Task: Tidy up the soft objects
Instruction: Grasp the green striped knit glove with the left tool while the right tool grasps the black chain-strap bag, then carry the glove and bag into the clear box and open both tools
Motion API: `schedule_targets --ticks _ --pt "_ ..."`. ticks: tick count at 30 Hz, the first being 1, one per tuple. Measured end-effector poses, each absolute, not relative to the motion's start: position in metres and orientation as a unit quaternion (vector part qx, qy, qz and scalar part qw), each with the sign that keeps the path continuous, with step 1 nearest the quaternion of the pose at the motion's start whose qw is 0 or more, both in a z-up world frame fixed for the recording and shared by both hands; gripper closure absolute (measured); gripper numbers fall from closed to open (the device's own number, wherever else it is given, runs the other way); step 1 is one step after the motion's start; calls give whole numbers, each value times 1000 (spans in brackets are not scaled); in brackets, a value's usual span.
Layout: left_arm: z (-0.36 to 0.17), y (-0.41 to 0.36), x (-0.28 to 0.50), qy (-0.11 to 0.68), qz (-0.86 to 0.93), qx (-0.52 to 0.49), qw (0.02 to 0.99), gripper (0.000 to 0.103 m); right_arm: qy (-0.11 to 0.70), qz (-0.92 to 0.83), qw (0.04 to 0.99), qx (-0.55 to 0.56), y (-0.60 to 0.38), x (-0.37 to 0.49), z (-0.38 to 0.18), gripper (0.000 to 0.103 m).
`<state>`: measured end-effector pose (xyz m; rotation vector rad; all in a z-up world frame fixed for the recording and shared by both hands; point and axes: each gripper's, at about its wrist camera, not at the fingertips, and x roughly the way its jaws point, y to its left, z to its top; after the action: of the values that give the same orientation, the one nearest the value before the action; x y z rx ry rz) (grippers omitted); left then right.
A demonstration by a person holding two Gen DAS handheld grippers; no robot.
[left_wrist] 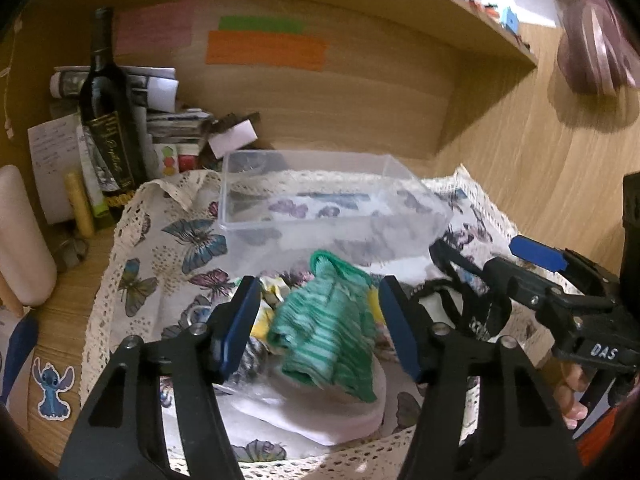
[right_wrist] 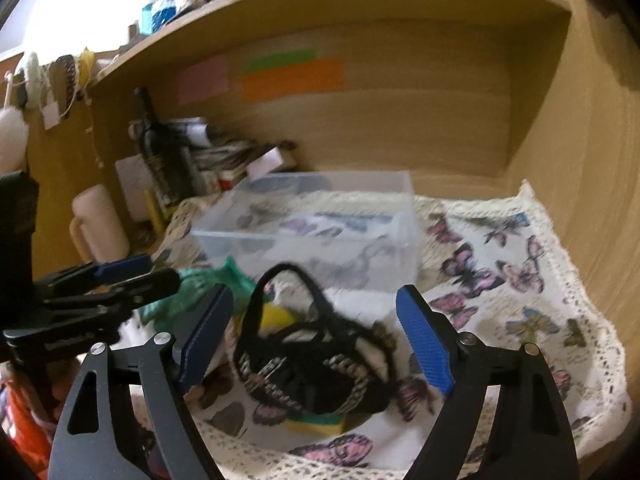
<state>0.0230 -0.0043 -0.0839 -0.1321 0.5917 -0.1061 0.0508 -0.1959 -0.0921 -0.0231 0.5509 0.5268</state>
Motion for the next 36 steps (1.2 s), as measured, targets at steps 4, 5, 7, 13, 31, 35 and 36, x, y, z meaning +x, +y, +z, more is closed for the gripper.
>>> schedule_targets --ticks 4,5,7,13,31,35,36 --pt "-94 -10 27 303 -53 -58 950 42 291 264 919 -24 -189 53 -104 21" --pt "-97 -10 29 306 -54 -60 949 42 296 265 917 -26 -189 53 -108 21" --pt "-102 -9 34 315 -54 -63 946 42 311 269 911 -31 -187 55 -115 25" --pt "-115 -7 44 340 -82 -92 932 68 336 276 900 -43 -182 59 -128 57" --pt "-80 -6 33 278 -90 -77 953 88 271 269 924 7 -202 69 -88 81" --pt "-67 0 35 265 -93 -82 956 88 242 260 935 4 -204 72 -71 82" --pt "-64 1 36 261 -94 -82 957 88 233 259 937 2 -204 73 -66 82"
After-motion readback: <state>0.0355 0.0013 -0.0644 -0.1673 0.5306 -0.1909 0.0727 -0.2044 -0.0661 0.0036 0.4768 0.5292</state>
